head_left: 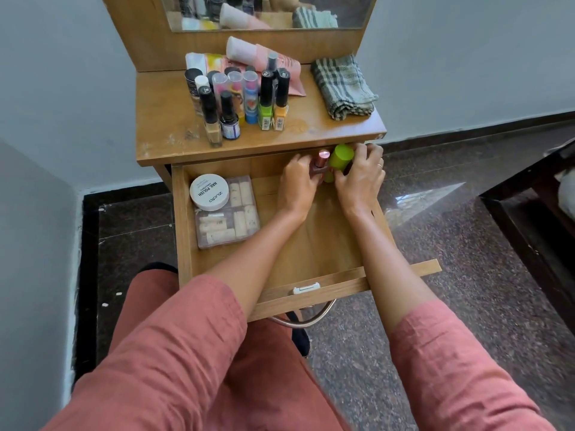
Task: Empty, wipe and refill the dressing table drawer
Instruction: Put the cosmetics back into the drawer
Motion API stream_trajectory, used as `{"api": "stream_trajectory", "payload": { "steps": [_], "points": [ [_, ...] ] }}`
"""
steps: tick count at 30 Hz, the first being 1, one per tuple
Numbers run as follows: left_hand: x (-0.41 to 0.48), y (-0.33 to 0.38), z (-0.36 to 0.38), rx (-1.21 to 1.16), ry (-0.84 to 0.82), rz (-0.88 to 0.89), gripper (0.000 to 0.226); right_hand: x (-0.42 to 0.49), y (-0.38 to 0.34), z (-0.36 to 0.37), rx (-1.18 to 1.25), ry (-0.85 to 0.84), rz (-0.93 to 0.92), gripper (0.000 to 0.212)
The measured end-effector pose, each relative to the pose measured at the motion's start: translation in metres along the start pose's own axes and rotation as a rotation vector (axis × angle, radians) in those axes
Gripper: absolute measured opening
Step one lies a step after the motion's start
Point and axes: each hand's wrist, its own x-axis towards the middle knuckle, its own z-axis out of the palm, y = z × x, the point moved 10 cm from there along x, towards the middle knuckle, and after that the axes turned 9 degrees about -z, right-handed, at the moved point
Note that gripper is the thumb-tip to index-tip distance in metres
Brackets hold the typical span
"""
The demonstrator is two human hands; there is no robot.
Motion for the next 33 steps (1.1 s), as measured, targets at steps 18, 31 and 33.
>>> {"api": "stream_trajectory", "payload": {
  "steps": [18, 31, 33],
  "points": [
    [0.004, -0.004, 0.012, -0.034, 0.063, -0.082, 0.042, -0.001, 0.002, 0.008, -0.076, -0.058, -0.010, 0.053],
    [0.000, -0.010, 0.007, -0.047, 0.117, -0.114, 0.035, -0.004, -0.002, 0.006, -0.119, -0.062, -0.017, 0.051],
    [-0.003, -0.011, 0.005, -0.052, 0.115, -0.104, 0.035, -0.005, -0.003, 0.006, -0.110, -0.075, -0.021, 0.052]
  ]
}}
